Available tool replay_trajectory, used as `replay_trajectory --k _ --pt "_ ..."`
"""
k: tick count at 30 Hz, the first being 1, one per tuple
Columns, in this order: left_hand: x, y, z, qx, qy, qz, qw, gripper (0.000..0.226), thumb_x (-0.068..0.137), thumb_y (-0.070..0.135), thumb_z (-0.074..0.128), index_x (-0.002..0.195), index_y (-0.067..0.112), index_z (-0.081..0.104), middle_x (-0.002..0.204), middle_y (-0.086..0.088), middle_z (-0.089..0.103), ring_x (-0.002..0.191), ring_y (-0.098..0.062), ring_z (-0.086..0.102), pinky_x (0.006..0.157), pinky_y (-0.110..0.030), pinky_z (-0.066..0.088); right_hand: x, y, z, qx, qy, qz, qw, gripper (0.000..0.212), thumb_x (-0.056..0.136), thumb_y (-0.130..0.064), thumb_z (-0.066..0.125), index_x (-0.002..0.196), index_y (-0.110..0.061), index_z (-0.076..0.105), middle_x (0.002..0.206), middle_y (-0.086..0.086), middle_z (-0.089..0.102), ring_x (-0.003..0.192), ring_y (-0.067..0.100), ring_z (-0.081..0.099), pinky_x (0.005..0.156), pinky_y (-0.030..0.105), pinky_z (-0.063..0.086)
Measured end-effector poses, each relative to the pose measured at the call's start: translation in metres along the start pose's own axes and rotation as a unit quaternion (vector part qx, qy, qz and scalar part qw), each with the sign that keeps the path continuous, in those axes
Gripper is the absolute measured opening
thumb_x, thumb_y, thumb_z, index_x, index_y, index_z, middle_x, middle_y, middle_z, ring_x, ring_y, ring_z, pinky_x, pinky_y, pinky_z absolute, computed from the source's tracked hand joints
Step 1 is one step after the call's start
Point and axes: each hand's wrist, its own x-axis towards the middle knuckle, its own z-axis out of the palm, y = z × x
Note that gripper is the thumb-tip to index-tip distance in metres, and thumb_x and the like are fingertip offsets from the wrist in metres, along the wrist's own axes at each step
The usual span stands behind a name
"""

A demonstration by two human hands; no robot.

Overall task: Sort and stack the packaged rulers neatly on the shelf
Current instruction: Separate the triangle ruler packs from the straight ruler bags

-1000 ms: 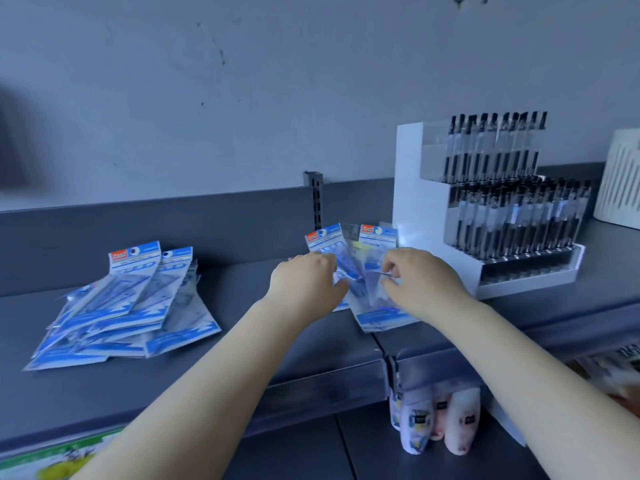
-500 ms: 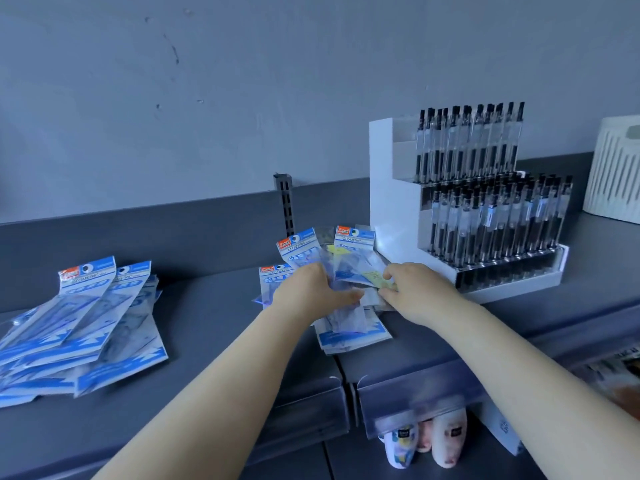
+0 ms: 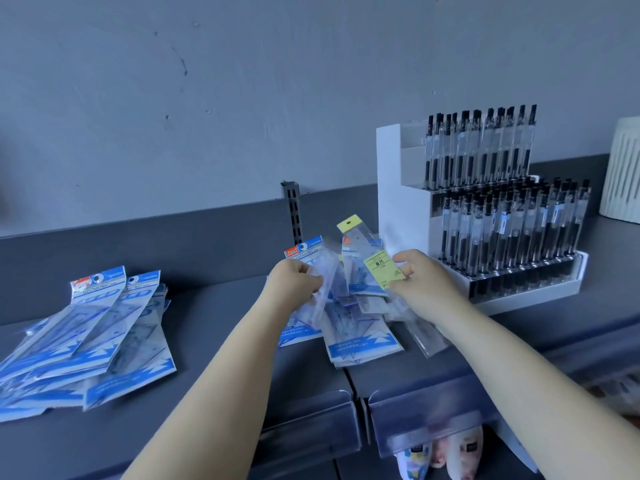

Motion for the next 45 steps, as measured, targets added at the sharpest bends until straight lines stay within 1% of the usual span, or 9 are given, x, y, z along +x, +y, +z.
replay_trajectory --k 4,9,14,20,24,27,35,39,45 --pt "-0.010 0.001 -0.009 -0.159 0.025 0.009 0.987 0.017 0.090 0.004 0.044 0.079 0.010 0.054 0.067 -0.006 0.055 0.041 -0.012 0.054 0.049 -0.023 0.034 -0.010 -0.013 0.001 0.179 -0.003 -0.013 0.984 0.034 0.087 0.001 0.050 0.109 -0.025 0.053 0.090 -0.006 0.063 0.083 0.017 0.058 0.068 0.028 0.045" --pt "-0.024 0.002 -0.023 -0.247 0.013 0.034 0.968 0.015 0.089 0.001 0.046 0.092 0.010 0.059 0.070 -0.006 0.060 0.049 -0.015 0.058 0.048 -0.025 0.046 -0.026 -0.029 0.009 0.248 0.010 -0.036 0.968 0.041 0.085 0.005 0.048 0.078 -0.034 0.056 0.082 -0.006 0.066 0.074 0.016 0.056 0.069 0.028 0.044" --pt "-0.044 -0.021 -0.052 -0.241 0.015 0.027 0.970 0.017 0.087 -0.002 0.058 0.092 0.014 0.058 0.076 -0.004 0.064 0.051 -0.012 0.061 0.044 -0.026 0.052 -0.037 -0.054 0.009 0.259 0.039 -0.067 0.963 0.031 0.086 0.000 0.055 0.089 -0.031 0.057 0.095 -0.002 0.067 0.082 0.016 0.061 0.069 0.025 0.045" --pt "-0.064 -0.049 -0.096 -0.268 0.042 0.060 0.961 0.014 0.088 0.002 0.059 0.092 0.016 0.059 0.072 -0.003 0.064 0.050 -0.009 0.063 0.049 -0.025 0.053 -0.057 -0.113 0.027 0.244 0.022 -0.139 0.960 0.023 0.090 -0.007 0.055 0.098 -0.028 0.055 0.083 -0.009 0.069 0.079 0.018 0.063 0.065 0.034 0.051" --pt "-0.077 -0.069 -0.132 -0.281 0.074 0.064 0.955 0.010 0.091 0.006 0.058 0.084 0.013 0.059 0.063 0.000 0.060 0.043 -0.006 0.057 0.040 -0.022 0.048 -0.075 -0.153 0.077 0.303 -0.003 -0.113 0.946 0.025 0.087 -0.002 0.053 0.086 -0.026 0.059 0.074 -0.006 0.068 0.066 0.010 0.059 0.048 0.019 0.042" --pt "-0.085 -0.090 -0.164 -0.286 0.090 0.059 0.952 0.009 0.092 0.009 0.056 0.084 0.008 0.060 0.062 -0.002 0.060 0.044 -0.010 0.057 0.040 -0.023 0.049 -0.088 -0.176 0.114 0.343 -0.032 -0.075 0.936 0.024 0.086 -0.002 0.051 0.096 -0.019 0.064 0.072 -0.003 0.066 0.064 0.008 0.056 0.044 0.015 0.039" --pt "-0.106 -0.150 -0.253 -0.338 0.092 -0.007 0.937 0.013 0.093 0.002 0.048 0.094 0.005 0.061 0.075 -0.008 0.063 0.046 -0.014 0.063 0.040 -0.022 0.049 -0.119 -0.245 0.200 0.385 -0.107 -0.047 0.915 0.034 0.084 0.003 0.044 0.107 -0.016 0.061 0.083 -0.005 0.068 0.065 0.007 0.055 0.050 0.021 0.041" --pt "-0.120 -0.189 -0.300 -0.326 0.113 -0.021 0.938 0.016 0.088 -0.002 0.049 0.094 0.006 0.061 0.065 -0.005 0.063 0.047 -0.018 0.060 0.037 -0.022 0.045 -0.135 -0.282 0.248 0.390 -0.139 -0.048 0.909 0.037 0.084 0.006 0.043 0.110 -0.016 0.058 0.087 -0.003 0.067 0.067 0.010 0.055 0.052 0.022 0.042" --pt "-0.140 -0.254 -0.378 -0.347 0.148 -0.017 0.926 0.025 0.083 -0.011 0.059 0.102 0.004 0.057 0.073 -0.006 0.063 0.049 -0.012 0.063 0.054 -0.030 0.059 -0.164 -0.335 0.317 0.391 -0.197 -0.072 0.896 0.041 0.083 0.015 0.041 0.107 -0.016 0.055 0.082 -0.005 0.064 0.071 0.006 0.056 0.049 0.016 0.045"
